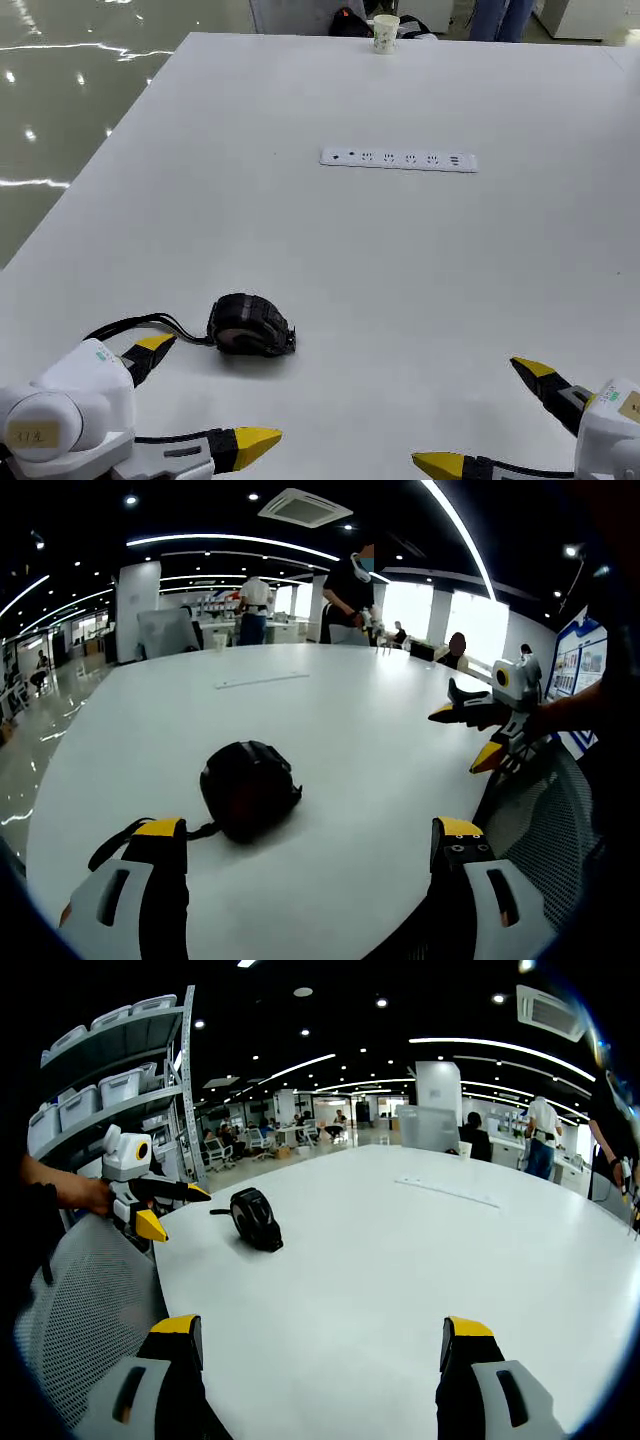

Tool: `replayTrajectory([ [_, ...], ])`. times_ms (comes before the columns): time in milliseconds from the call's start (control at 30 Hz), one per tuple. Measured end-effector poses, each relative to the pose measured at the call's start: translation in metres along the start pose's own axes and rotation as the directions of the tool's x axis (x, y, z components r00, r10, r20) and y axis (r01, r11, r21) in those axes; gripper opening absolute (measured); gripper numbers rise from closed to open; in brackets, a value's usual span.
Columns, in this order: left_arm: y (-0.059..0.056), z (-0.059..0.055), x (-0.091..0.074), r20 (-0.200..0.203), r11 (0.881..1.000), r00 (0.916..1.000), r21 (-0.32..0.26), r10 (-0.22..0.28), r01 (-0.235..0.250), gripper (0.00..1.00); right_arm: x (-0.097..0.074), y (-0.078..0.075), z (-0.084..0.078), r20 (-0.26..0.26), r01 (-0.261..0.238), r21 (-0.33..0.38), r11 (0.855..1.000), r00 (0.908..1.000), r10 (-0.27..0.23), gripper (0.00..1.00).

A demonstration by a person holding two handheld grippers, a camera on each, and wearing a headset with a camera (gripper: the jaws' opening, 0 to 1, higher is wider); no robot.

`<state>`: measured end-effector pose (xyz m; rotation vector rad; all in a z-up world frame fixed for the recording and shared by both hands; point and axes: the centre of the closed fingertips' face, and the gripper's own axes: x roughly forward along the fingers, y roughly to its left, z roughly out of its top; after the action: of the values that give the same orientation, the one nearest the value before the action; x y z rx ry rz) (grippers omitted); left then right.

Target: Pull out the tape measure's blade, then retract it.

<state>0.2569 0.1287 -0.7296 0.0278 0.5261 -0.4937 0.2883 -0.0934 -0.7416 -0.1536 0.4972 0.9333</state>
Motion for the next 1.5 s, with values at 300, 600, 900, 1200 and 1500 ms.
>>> replayTrajectory([
  [300, -0.0007, 0.0005, -0.0008, 0.007, 1.0, 1.0, 0.002, -0.003, 0.003, 0.99, 0.0014, 0.0029, 0.001, -0.005, -0.009, -0.007, 1.0, 1.0, 0.009, 0.99],
  [600, -0.0017, 0.0015, -0.0012, 0.014, 1.0, 0.9999, 0.006, -0.007, 0.007, 0.99, 0.0009, 0.0029, -0.0001, -0.009, -0.009, -0.008, 1.0, 0.9999, 0.009, 0.99],
  [900, 0.0018, 0.0036, -0.0028, 0.019, 1.0, 0.9998, 0.002, 0.011, -0.011, 0.95, 0.001, 0.0036, -0.001, -0.01, -0.01, -0.006, 1.0, 0.9999, 0.01, 0.99],
  [1200, -0.0029, 0.0044, -0.0019, 0.028, 1.0, 0.9996, 0.003, -0.007, 0.007, 0.99, 0.0002, 0.0008, -0.0001, -0.006, -0.005, -0.007, 1.0, 1.0, 0.005, 0.99],
  [1500, -0.0023, 0.004, -0.0019, 0.026, 1.0, 0.9996, 0.0, -0.006, 0.006, 0.99, -0.0004, 0.0009, -0.0017, -0.011, -0.004, -0.001, 1.0, 0.9999, 0.004, 0.99],
])
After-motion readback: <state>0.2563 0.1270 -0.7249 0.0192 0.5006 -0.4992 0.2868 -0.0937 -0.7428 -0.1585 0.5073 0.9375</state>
